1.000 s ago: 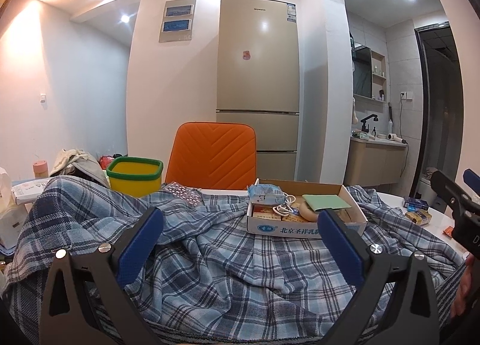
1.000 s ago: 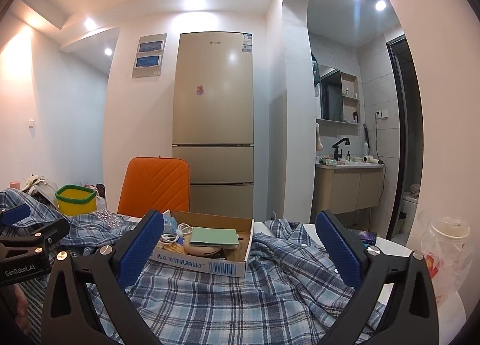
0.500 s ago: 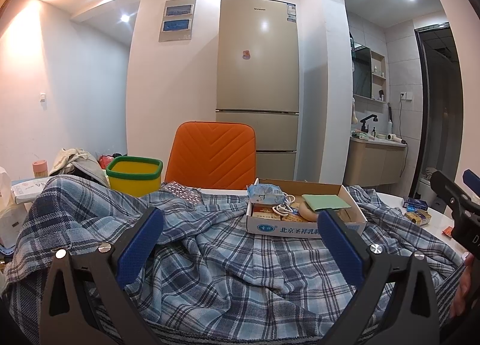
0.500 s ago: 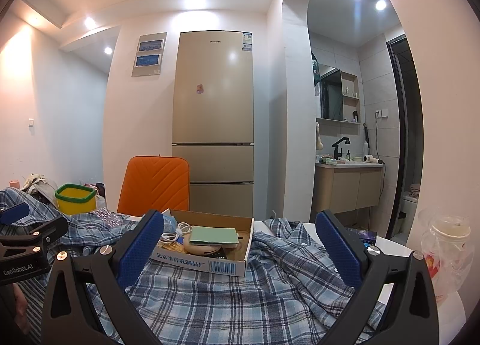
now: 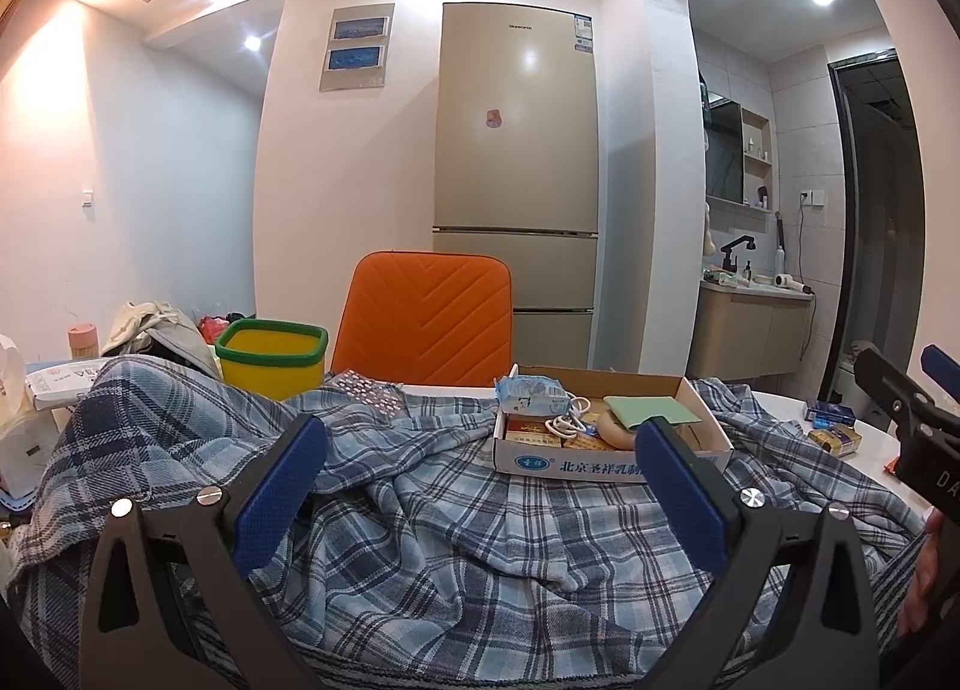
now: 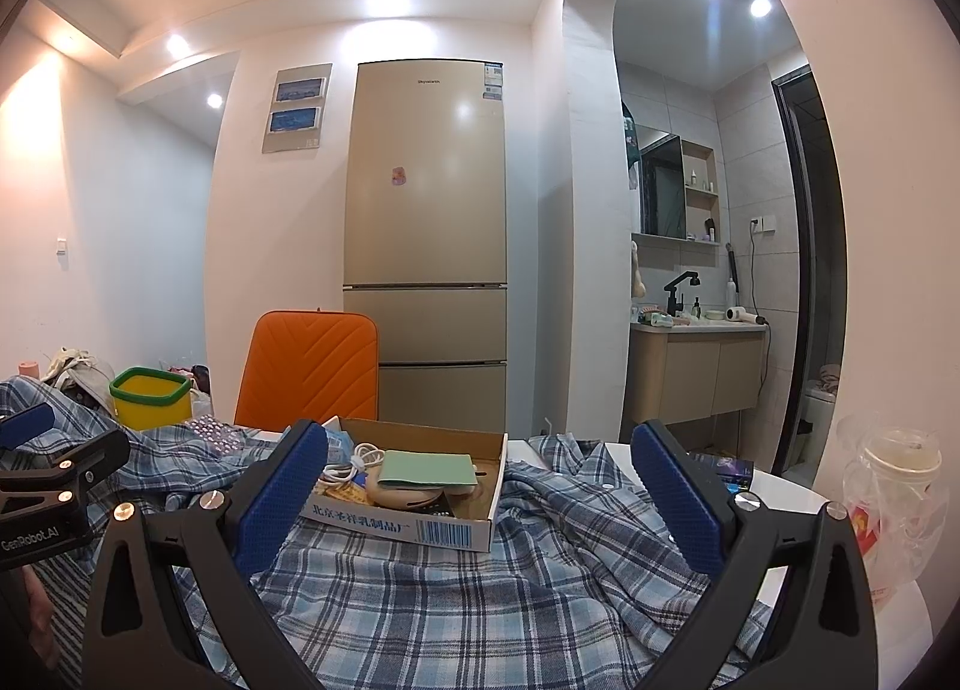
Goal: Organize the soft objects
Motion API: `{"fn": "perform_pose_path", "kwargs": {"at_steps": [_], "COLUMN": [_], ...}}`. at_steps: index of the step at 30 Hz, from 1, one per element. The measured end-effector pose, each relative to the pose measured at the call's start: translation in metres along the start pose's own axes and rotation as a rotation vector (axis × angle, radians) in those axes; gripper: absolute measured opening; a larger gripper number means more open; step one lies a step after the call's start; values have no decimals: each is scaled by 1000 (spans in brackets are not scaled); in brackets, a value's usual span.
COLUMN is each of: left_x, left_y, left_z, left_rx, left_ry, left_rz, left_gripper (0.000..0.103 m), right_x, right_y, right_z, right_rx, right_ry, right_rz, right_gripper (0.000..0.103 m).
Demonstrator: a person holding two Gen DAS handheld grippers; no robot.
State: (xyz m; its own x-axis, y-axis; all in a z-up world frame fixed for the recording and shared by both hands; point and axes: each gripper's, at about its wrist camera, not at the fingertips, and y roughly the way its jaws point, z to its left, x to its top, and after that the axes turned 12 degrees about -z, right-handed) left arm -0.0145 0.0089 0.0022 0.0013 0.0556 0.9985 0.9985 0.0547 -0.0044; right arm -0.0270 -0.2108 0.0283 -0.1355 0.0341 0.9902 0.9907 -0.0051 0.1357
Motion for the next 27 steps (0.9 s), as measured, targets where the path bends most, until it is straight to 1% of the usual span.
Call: {"fn": "perform_pose_path", "kwargs": {"at_steps": [27], "left_x": [0], "left_y": [-1], "left_z": [1], "left_rx": [3], "left_ry": [0], "left_rz": [-7], "left_gripper": [102], "right_x": [3], "right_y": [-1], "right_z": [0], "right_rx": [0], "right_ry": [-1], "right_rz": [3], "right_gripper": [103]}}
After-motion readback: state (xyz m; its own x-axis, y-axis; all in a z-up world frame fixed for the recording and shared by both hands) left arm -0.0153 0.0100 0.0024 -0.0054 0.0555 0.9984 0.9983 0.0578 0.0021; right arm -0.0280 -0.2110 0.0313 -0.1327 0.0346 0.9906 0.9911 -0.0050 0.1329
